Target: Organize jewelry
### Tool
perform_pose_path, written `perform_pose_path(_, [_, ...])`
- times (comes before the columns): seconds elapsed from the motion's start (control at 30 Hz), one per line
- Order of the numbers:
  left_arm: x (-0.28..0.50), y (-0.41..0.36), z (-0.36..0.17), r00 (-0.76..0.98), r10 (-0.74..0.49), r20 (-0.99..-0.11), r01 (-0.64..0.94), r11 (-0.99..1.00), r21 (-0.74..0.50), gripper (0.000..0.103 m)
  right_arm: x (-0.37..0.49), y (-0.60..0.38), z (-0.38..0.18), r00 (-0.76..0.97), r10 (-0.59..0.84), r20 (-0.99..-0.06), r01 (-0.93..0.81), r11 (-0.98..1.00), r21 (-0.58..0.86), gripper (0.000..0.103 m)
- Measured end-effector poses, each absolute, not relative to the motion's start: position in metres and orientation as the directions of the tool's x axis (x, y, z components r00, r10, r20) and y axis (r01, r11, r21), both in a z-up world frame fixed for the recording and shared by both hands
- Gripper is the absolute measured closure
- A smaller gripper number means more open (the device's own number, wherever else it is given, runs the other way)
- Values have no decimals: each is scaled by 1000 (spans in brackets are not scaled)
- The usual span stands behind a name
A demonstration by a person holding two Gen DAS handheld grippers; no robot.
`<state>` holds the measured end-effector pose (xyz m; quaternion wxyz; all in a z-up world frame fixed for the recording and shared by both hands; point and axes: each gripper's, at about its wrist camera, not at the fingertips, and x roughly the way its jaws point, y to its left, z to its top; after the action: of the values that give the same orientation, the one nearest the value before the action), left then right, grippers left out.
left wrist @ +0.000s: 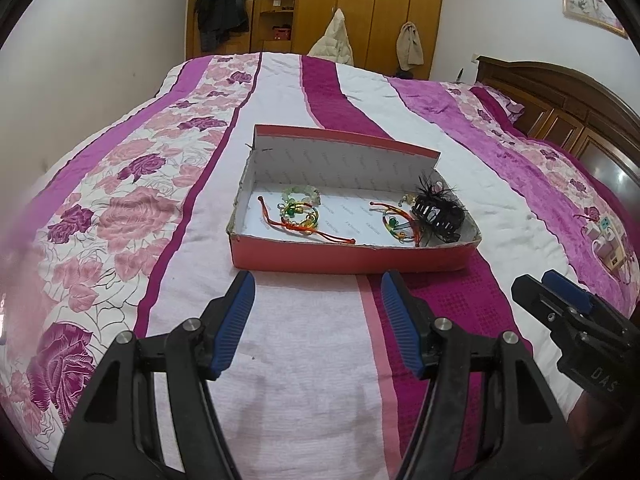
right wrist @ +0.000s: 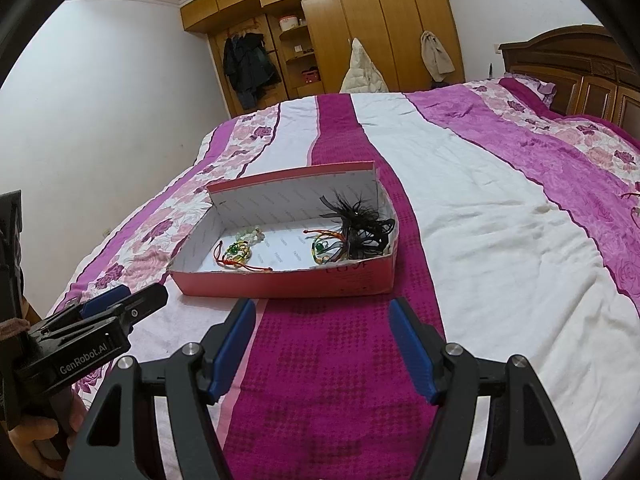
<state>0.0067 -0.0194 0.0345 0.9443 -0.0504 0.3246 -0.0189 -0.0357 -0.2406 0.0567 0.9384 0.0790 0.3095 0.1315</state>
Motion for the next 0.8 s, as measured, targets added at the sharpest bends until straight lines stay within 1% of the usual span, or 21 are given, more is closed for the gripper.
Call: perform_pose_path(0.8, [6, -20, 35, 789, -67, -610, 1, 994, -108, 45, -36, -239, 57, 772, 297, -562, -200, 953, 229, 31])
